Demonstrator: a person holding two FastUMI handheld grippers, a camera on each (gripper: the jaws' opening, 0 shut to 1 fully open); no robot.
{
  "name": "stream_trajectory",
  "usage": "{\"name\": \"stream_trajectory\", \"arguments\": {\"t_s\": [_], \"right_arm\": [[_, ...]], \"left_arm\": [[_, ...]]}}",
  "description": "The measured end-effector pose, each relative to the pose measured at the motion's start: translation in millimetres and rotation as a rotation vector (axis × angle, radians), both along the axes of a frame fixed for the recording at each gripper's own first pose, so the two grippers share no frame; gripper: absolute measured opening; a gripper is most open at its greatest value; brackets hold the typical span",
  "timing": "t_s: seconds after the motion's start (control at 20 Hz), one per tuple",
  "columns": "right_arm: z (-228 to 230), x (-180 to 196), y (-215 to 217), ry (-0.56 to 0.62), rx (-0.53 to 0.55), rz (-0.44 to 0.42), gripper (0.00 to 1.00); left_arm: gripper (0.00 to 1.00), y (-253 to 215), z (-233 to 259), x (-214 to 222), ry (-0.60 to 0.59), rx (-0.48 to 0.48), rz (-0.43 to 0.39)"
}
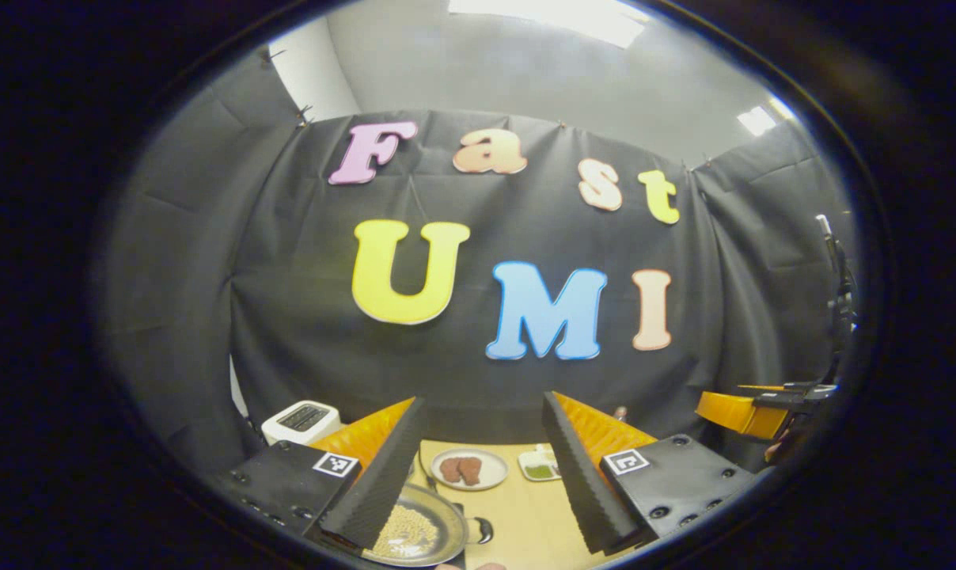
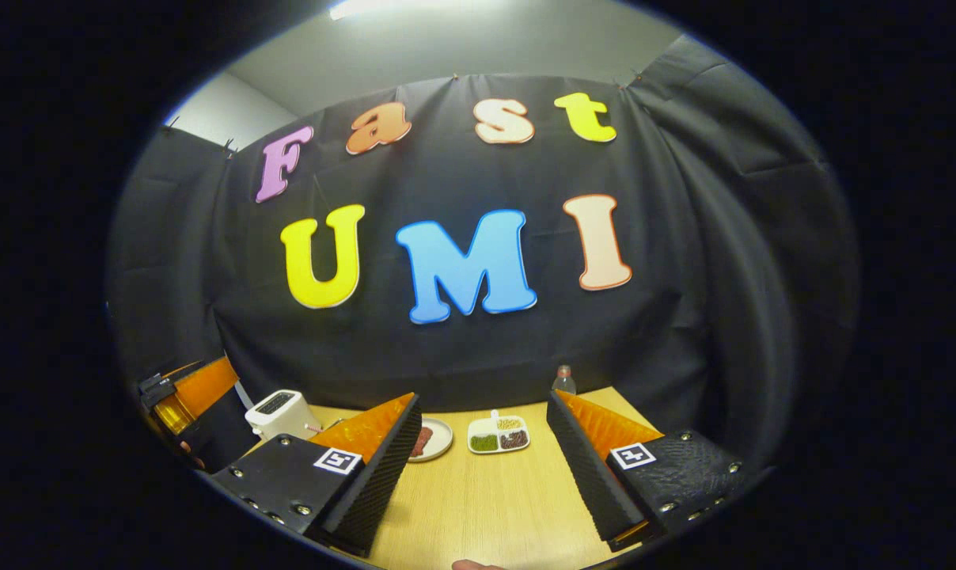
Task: First push the handle of the pot to place it horizontally, then grasp the pot with both hands and set it on the induction cooktop.
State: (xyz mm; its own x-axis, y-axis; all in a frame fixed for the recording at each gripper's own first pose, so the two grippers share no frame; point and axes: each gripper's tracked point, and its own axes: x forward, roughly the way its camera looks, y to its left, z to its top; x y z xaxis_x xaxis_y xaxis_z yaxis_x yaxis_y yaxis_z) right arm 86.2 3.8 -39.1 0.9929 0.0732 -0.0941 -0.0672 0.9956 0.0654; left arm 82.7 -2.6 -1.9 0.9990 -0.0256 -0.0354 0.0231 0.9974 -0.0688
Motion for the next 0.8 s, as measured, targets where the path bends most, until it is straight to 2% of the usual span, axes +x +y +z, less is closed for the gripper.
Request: {"name": "stream_trajectory", "arguments": {"t_s": [0.05,0.1,0.2,0.35,0.6,0.8], "right_arm": [[12.1,-1.3,-1.4,-0.019,0.003,0.016,0.99],[20.4,-2.8,-1.8,-0.027,0.007,0.034,0.98],[29.9,-4.9,-12.7,-0.02,-0.015,0.058,0.98],[36.2,-10.1,-27.4,-0.016,-0.017,0.074,1.0],[37.0,-16.2,-41.5,-0.005,-0.043,0.124,0.99],[49.1,-17.4,-50.4,-0.01,-0.036,0.08,0.99]], "left_arm": [[0.95,-17.4,11.2,-3.2,-0.013,0.007,-0.018],[0.99,-26.8,20.4,-7.1,-0.027,0.019,-0.02],[0.99,-48.8,34.6,-12.3,-0.043,0.034,-0.015],[0.95,-77.0,36.2,-21.4,-0.032,0.033,-0.001],[0.97,-88.6,27.5,-34.1,-0.004,0.047,0.064],[0.99,-90.0,32.7,-40.7,-0.012,0.037,0.051]]}}
